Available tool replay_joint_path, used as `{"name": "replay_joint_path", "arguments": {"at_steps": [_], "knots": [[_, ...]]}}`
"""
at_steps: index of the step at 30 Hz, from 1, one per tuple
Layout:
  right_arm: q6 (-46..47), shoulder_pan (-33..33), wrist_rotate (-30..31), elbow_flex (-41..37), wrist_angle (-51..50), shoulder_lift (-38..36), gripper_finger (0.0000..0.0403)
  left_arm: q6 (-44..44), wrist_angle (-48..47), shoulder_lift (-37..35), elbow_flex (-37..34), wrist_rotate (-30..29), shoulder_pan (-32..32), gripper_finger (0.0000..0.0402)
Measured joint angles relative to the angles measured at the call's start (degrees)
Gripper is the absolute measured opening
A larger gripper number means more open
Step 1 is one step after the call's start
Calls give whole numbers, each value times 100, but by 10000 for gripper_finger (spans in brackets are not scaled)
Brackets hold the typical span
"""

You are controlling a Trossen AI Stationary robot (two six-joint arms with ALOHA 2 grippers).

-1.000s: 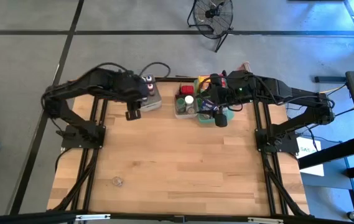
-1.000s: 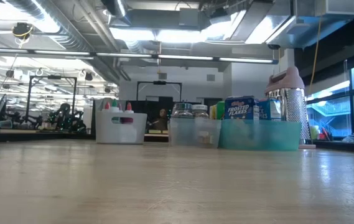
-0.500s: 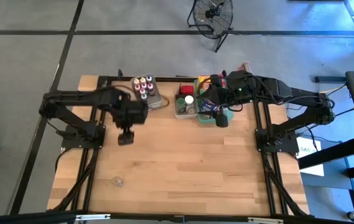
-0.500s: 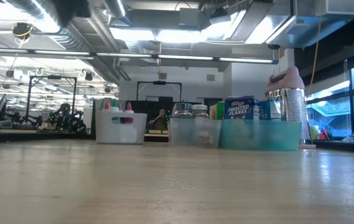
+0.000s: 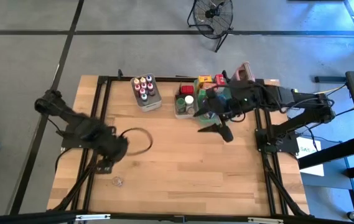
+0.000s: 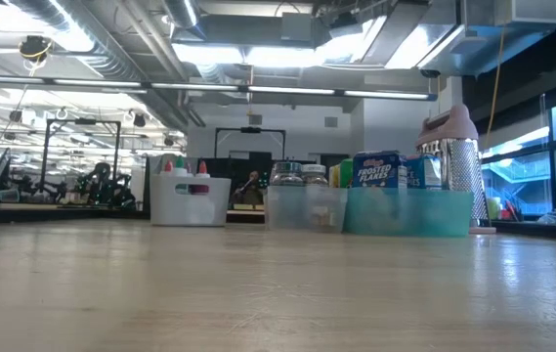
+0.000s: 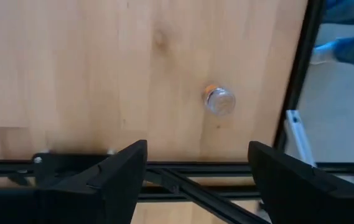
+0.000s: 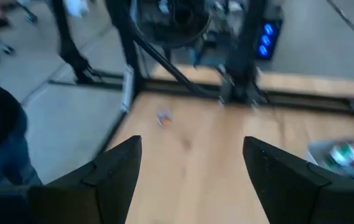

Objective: Pick & Place Kitchen Items
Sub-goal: Put the brown seasoning bottle into the white bin

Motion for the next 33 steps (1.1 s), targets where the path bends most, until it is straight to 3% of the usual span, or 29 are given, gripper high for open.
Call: {"name": "replay_joint_path", "arguments": {"at_steps": [7, 12, 23, 33], "knots": [[516, 806, 153, 2, 1026, 291, 282, -1009, 249, 81, -18, -1227, -1790, 274], [781, 1399, 655, 0, 1608, 776, 281, -1265, 749, 137, -407, -1618, -2478, 274], [1078, 2380, 1426, 0, 2658, 1549, 281, -1195, 2179, 143, -1814, -1455, -2776, 274], [1252, 2558, 1456, 0, 2665, 1596, 281, -1387, 2884, 139, -2572, -1668, -2763, 274]]}}
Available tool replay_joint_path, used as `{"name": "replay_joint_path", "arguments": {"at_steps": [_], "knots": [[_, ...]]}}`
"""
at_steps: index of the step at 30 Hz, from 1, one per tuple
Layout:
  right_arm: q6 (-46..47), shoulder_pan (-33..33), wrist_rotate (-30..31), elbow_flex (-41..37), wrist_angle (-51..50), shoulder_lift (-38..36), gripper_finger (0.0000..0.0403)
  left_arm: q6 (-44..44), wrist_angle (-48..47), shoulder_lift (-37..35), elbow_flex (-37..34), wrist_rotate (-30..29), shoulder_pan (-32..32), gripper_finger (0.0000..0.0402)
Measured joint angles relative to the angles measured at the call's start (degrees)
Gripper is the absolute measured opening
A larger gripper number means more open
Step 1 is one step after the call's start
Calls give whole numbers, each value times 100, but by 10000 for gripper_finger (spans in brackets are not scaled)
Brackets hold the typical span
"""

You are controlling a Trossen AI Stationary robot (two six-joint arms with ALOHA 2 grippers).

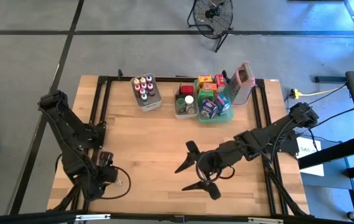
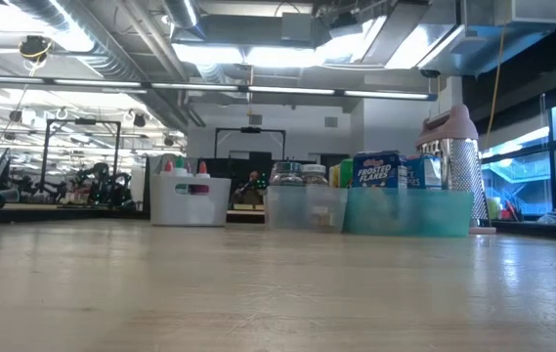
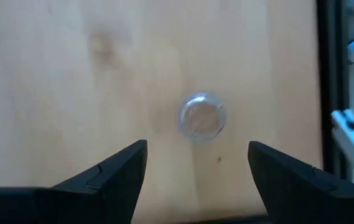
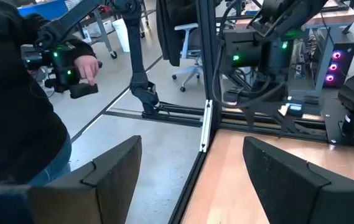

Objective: Pick & Place Kitchen Items
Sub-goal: Put the brown seasoning bottle into the white bin

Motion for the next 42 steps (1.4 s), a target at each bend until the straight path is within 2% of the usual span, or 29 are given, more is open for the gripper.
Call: {"name": "replay_joint_path", "arguments": {"at_steps": [7, 14, 33, 42], "knots": [[24, -2, -46, 0, -80, 0, 281, -291, 1055, 2, -454, -90, 0, 274], [27, -2, -252, 0, -96, 0, 281, -495, 909, 193, -501, -162, 39, 274], [27, -2, -256, 0, -118, 0, 282, -179, 1154, 1190, -504, 2, 86, 274], [27, -2, -254, 0, -118, 1, 282, 53, 1366, 1433, -504, 389, 288, 258]]}}
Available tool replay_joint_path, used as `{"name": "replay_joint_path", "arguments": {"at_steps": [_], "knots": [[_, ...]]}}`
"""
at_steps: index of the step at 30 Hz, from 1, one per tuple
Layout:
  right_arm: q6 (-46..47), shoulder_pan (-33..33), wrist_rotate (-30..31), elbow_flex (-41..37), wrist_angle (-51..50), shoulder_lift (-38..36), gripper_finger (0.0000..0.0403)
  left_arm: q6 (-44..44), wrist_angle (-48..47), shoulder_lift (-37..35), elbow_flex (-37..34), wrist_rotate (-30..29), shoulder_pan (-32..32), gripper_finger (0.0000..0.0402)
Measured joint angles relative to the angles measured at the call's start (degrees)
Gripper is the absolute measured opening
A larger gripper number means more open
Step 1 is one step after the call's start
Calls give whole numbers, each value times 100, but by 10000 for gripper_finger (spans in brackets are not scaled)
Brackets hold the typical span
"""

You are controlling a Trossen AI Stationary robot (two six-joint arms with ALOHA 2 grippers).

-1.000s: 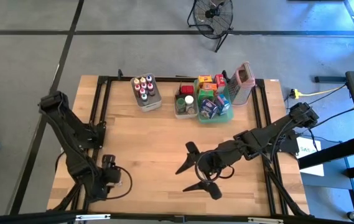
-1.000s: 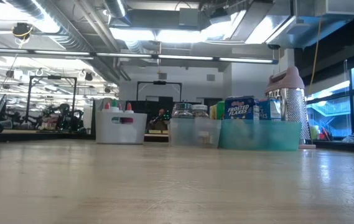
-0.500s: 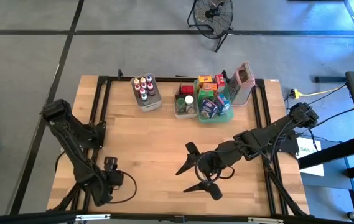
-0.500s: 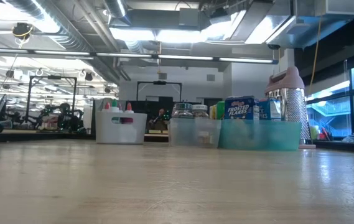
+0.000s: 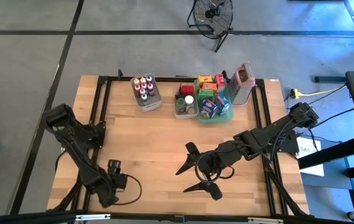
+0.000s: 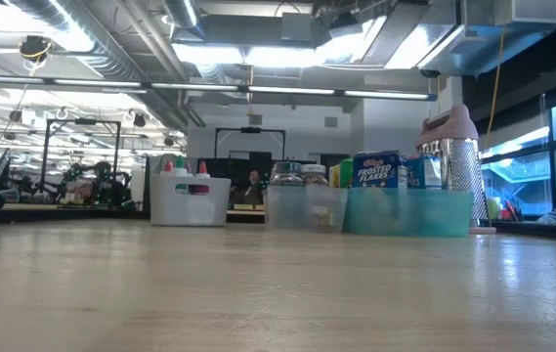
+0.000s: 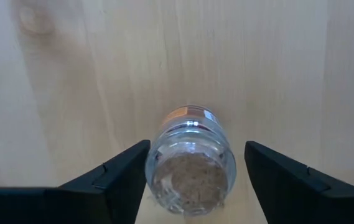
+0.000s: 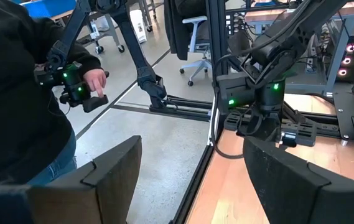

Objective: Pick & Place Kitchen Items
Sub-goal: Put the brown seasoning bottle into the white bin

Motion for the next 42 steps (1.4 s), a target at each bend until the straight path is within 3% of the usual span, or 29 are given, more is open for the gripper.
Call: {"name": "replay_joint_path", "arguments": {"at_steps": [13, 28, 33, 42], "knots": [[0, 0, 3, 0, -2, -1, 282, 58, 5, 77, 0, -32, 22, 190], [132, 3, -20, 0, 164, 1, 282, -151, 16, -13, 77, 250, 216, 189], [121, 74, -472, 2, 664, -18, 281, 334, -357, -261, 482, 310, 571, 189], [-553, 779, -587, 7, 839, -523, 281, 1771, -2479, -412, 2204, 61, 1891, 189]]}}
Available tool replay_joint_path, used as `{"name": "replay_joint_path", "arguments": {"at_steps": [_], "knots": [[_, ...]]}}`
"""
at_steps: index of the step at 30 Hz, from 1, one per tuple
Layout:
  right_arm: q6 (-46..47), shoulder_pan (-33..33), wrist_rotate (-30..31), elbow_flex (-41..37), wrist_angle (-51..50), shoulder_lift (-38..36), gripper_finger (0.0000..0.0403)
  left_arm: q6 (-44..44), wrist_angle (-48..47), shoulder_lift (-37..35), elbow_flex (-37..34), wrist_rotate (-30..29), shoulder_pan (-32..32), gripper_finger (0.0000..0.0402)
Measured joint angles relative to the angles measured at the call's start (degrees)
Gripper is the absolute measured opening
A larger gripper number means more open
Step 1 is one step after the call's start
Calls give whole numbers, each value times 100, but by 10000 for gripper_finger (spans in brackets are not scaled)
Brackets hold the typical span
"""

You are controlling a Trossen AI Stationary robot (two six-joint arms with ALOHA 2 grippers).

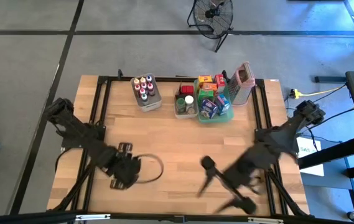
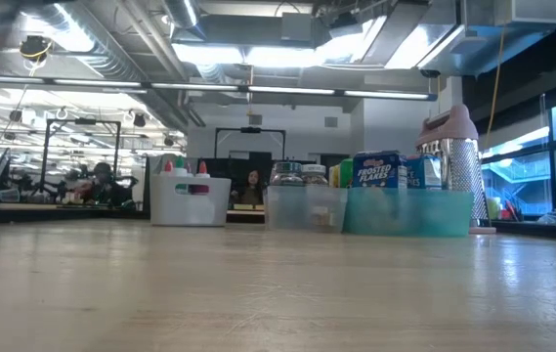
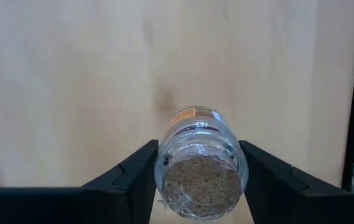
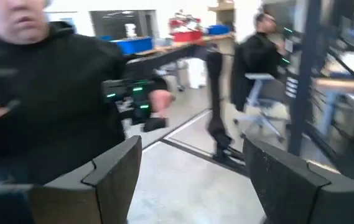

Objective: Pick & Place Kitchen Items
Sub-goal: Put the brown seasoning bottle into the white bin

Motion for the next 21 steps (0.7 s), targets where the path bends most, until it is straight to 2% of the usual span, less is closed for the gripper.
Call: {"name": "replay_joint_path", "arguments": {"at_steps": [4, 7, 13, 18, 21], "knots": [[-454, 501, 114, 6, -363, -367, 281, 678, -420, 2, 725, -124, 901, 189], [-750, 900, 885, 13, -956, -578, 281, 1066, -538, 4, 1137, -215, 1641, 189], [-646, 1399, 2651, 11, -1914, -675, 281, 1831, -529, 177, 1757, -389, 2828, 189], [-337, 1606, 3447, 7, -2479, -675, 281, 2547, -371, 699, 2308, -100, 3418, 189], [-240, 1681, 3699, 4, -2790, -728, 281, 3096, -336, 1151, 2722, 114, 3643, 189]]}}
